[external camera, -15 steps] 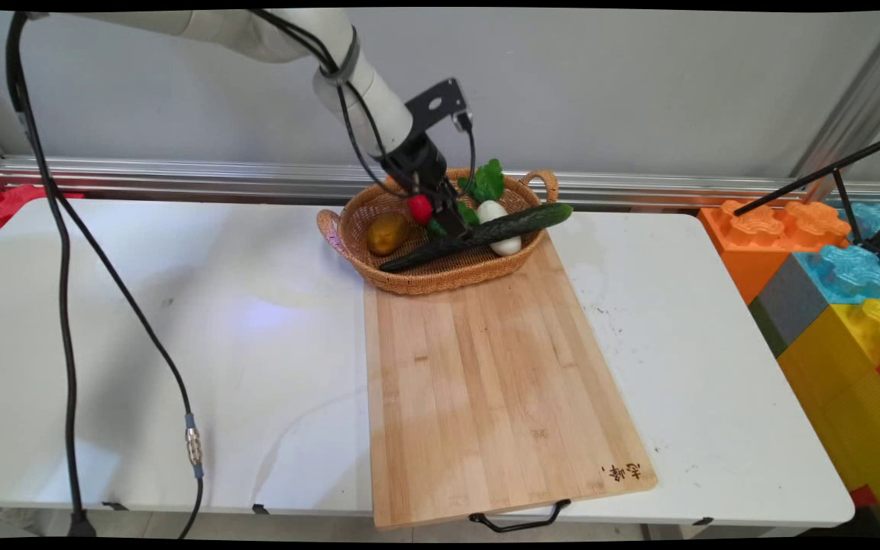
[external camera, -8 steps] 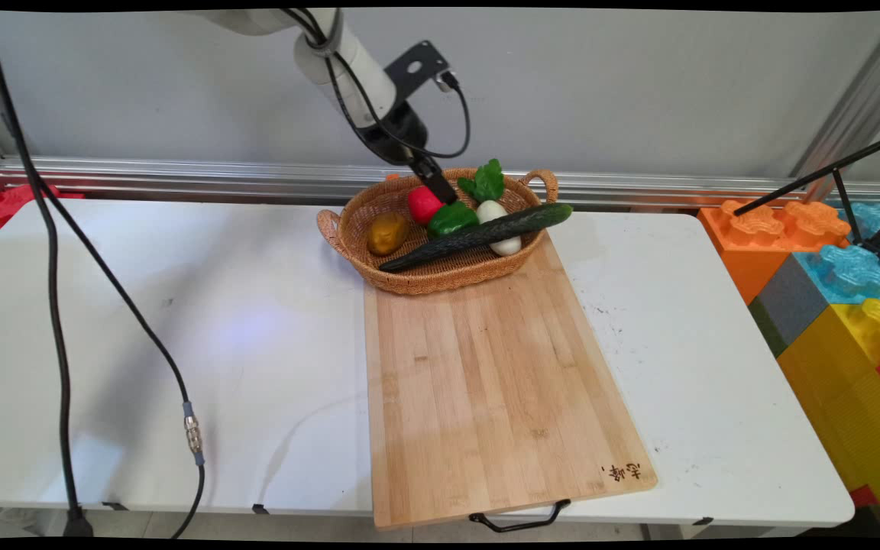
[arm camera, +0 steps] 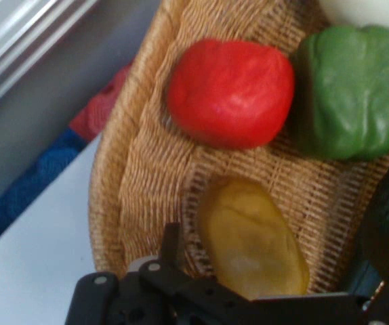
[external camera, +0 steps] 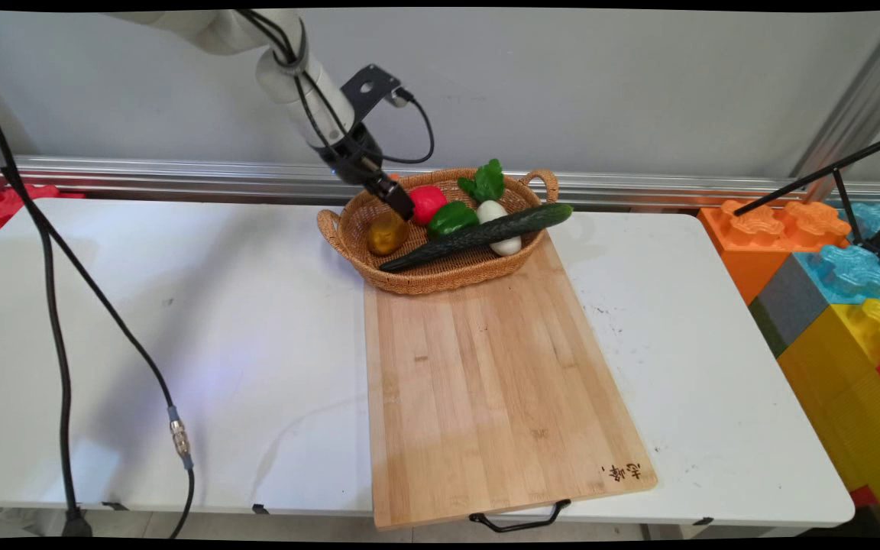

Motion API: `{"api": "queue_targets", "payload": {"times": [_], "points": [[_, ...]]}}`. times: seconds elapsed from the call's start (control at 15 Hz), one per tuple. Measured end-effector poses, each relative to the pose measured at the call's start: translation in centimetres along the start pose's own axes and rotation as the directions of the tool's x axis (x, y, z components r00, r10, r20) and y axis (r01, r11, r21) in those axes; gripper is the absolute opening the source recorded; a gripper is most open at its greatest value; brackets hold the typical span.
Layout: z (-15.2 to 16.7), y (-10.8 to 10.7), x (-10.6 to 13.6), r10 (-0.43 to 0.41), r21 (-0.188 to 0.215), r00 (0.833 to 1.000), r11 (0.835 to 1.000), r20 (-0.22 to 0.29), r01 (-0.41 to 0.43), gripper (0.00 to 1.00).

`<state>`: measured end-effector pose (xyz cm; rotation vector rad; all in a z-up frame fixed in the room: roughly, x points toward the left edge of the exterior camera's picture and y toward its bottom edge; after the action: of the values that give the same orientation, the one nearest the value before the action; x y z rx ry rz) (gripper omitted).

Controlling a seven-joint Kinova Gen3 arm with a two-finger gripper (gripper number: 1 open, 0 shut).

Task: Pick up the potato from the vegetable basket

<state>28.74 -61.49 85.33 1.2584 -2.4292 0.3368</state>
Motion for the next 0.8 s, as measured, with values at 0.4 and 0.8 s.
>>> {"api": "queue_targets", "payload": {"times": [0.4, 0.8], "points": [[2.5, -0.6, -1.3, -0.043, -0.026, 0.999, 0.999, 0.022, 0.043, 1.00], [4.3, -0.6, -2.0, -0.059, -0.049, 0.998, 0.997, 0.024, 0.060, 0.00]]}}
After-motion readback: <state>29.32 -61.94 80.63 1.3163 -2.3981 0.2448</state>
